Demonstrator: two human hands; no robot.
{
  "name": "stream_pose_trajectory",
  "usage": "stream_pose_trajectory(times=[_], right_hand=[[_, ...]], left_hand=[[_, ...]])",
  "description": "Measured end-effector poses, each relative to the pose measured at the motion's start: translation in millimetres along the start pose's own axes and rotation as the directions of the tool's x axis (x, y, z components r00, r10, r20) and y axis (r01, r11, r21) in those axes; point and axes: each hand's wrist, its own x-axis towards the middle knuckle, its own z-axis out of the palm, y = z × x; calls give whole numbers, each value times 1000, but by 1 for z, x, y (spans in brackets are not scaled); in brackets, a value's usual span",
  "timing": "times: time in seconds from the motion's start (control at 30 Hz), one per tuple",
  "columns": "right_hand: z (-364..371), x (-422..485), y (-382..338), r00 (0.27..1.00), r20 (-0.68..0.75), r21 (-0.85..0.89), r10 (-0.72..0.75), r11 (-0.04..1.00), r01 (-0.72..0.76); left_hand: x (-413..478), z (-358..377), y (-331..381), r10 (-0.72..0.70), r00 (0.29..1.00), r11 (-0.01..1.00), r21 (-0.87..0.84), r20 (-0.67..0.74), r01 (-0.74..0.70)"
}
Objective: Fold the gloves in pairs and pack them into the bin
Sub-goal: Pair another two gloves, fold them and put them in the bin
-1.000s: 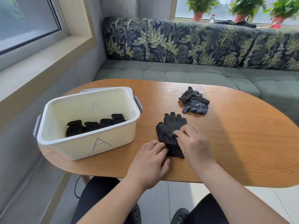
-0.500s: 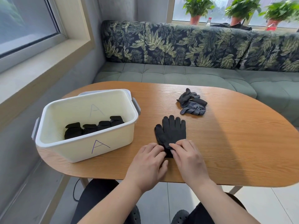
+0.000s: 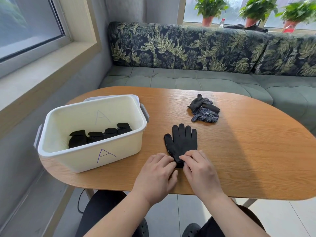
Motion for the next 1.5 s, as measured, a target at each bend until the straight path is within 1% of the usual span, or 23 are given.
stream_pose_trajectory(times=[0.23,0.37,0.67,0.73,0.8,0.87,0.93,1.0,1.03,1.1,1.17,1.23,1.33,1.37,1.47,1.5], right_hand=[[-1,1,-1,1000,23,40,-4,999,3],[-4,2,-6,998,44,82,-42,996,39],[-9,3,-10,997,59,114,-55,992,48],[-8,2,-9,998,47,129,-30,991,24],[-6,4,-7,998,27,150,50,987,-53],[-5,10,-2,989,71,152,127,979,-136],[-2,21,4,959,212,101,189,972,-214],[0,36,10,893,370,21,257,958,-285],[0,45,13,860,423,-30,286,953,-302],[0,61,16,813,477,-119,335,941,-318],[0,75,15,799,476,-189,366,931,-314],[4,82,9,810,472,-217,349,936,-277],[16,84,-3,779,543,-241,313,947,-213],[19,85,-6,778,538,-254,324,943,-217],[25,93,-13,812,455,-278,365,925,-260],[28,96,-14,809,456,-289,370,922,-259]], left_hand=[[-1,-2,1,-20,1000,999,-31,10,20],[-1,-2,0,-11,1000,999,-38,-8,11],[0,-7,2,-76,997,991,-109,17,78],[0,-5,1,-56,998,995,-83,22,57],[-1,-2,-1,-42,999,996,-74,18,43],[-1,-1,-1,-36,999,996,-78,12,37],[-1,0,-1,-31,1000,997,-71,7,31],[-2,0,-1,-22,1000,998,-59,2,22],[-1,-1,-2,-20,1000,998,-54,3,20],[0,-1,-1,-22,1000,999,-46,5,22],[0,-1,0,-21,1000,999,-48,7,22],[1,-2,0,-30,999,998,-55,17,31],[2,-3,-1,-49,998,997,-56,36,51],[2,-3,-1,-54,998,997,-58,39,56],[3,-3,-1,-66,996,995,-75,55,70],[3,-3,0,-68,996,995,-74,62,73]])
